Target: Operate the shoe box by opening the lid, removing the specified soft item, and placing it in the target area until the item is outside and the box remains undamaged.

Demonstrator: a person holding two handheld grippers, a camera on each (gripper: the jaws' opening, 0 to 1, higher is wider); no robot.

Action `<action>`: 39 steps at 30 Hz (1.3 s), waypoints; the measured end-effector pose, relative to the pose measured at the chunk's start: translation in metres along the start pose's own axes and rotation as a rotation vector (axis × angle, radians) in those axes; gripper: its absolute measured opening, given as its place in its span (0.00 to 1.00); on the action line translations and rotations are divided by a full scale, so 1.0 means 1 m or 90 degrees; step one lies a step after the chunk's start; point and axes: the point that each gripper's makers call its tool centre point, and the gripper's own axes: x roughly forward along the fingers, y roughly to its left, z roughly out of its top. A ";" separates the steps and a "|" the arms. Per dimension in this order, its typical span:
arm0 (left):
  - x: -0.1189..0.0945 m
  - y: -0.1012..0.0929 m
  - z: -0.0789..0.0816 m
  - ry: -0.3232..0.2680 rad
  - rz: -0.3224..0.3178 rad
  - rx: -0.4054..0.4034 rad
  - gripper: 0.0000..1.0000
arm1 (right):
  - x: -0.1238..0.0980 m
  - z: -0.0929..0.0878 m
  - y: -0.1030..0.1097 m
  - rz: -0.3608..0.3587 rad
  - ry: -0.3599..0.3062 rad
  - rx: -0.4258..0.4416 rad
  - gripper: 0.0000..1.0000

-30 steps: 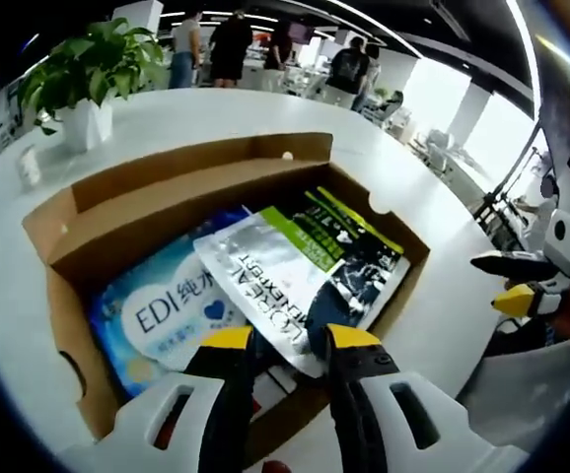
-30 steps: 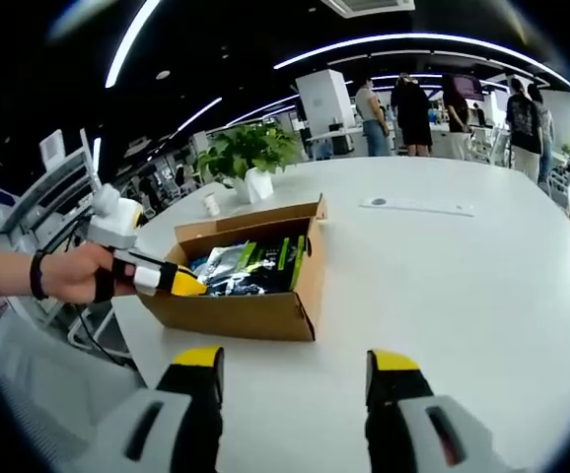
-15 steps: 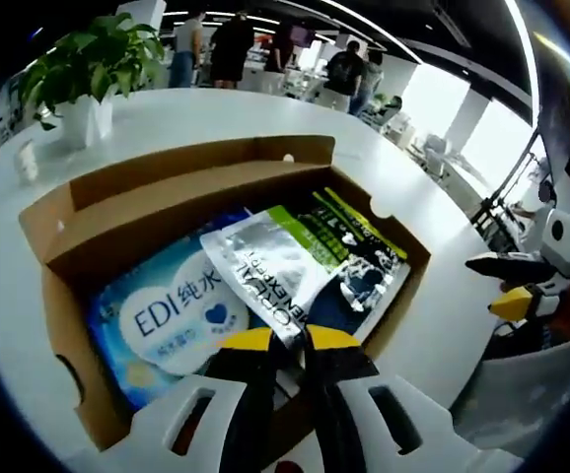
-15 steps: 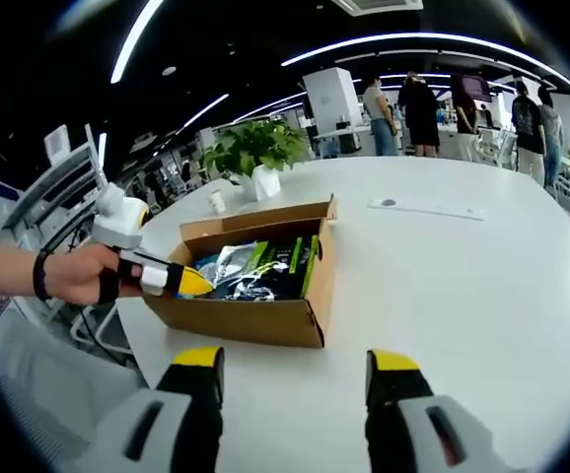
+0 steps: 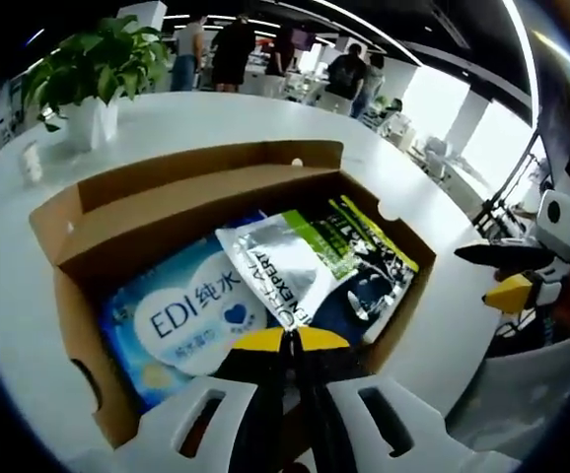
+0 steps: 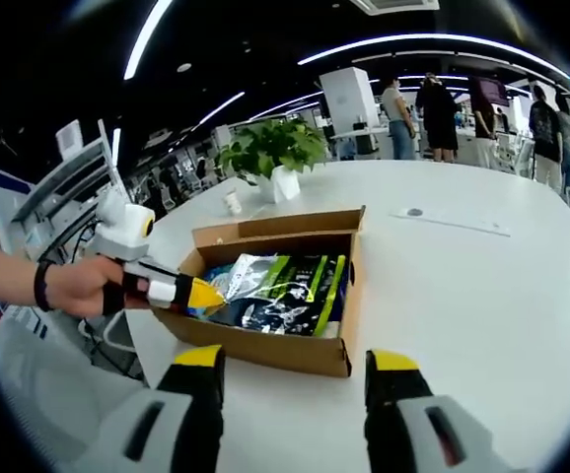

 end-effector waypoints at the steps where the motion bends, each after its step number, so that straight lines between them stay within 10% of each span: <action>1: 0.000 0.002 0.000 0.000 0.001 -0.001 0.00 | 0.002 0.002 0.001 0.002 -0.001 -0.001 0.56; 39: 0.004 0.026 -0.011 0.016 0.001 -0.013 0.00 | 0.070 0.017 0.023 0.058 0.028 0.000 0.49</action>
